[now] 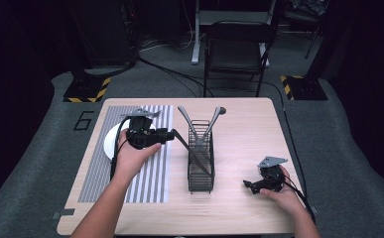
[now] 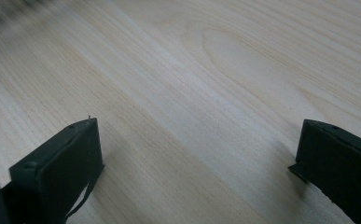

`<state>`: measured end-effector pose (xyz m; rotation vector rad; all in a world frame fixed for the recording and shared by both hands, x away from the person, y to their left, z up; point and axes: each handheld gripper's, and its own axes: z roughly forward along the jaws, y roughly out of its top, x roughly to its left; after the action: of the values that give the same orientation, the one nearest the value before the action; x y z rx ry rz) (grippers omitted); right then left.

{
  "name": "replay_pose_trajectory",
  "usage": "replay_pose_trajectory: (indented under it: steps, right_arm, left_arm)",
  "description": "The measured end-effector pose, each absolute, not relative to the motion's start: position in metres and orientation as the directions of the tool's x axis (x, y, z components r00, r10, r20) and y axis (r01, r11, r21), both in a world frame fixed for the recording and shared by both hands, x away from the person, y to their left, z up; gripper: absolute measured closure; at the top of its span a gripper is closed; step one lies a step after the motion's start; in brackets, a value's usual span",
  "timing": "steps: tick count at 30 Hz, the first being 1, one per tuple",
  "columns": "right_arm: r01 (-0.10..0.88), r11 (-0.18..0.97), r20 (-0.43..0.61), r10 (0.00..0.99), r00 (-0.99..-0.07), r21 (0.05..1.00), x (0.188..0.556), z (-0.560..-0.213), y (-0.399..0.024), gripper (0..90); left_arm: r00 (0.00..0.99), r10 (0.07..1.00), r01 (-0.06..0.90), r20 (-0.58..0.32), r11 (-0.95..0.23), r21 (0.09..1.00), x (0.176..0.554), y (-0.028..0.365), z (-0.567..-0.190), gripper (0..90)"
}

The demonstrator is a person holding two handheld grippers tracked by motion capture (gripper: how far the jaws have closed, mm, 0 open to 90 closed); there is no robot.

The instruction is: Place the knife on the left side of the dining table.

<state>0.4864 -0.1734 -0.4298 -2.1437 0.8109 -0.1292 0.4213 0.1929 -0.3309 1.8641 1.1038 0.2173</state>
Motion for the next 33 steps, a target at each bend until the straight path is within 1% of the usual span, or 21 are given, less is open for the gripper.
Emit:
replay_pose_trajectory:
  steps: [5, 15, 18, 29, 33]
  right_arm:
    - [-0.506, -0.456, -0.177, -0.591, 0.787, -0.732, 0.486, -0.430, -0.173, 0.0]
    - [-0.508, -0.454, -0.181, -0.589, 0.788, -0.732, 0.487, -0.430, -0.174, 0.0]
    - [-0.508, -0.453, -0.182, -0.589, 0.788, -0.732, 0.486, -0.430, -0.174, 0.0]
    - [-0.507, -0.455, -0.177, -0.591, 0.787, -0.732, 0.486, -0.430, -0.173, 0.0]
    - [-0.505, -0.459, -0.179, -0.585, 0.791, -0.731, 0.486, -0.430, -0.173, 0.0]
  left_arm:
    - [0.583, 0.762, 0.602, -0.282, -0.173, 0.779, 0.426, 0.190, -0.333, 61.3]
    - [0.570, 0.768, 0.600, -0.293, -0.145, 0.787, 0.432, 0.178, -0.342, 64.6]
    - [0.563, 0.773, 0.597, -0.292, -0.135, 0.791, 0.434, 0.173, -0.346, 67.7]
    - [0.548, 0.780, 0.603, -0.301, -0.119, 0.789, 0.438, 0.169, -0.355, 72.3]
    - [0.542, 0.791, 0.596, -0.283, -0.124, 0.794, 0.437, 0.167, -0.354, 74.3]
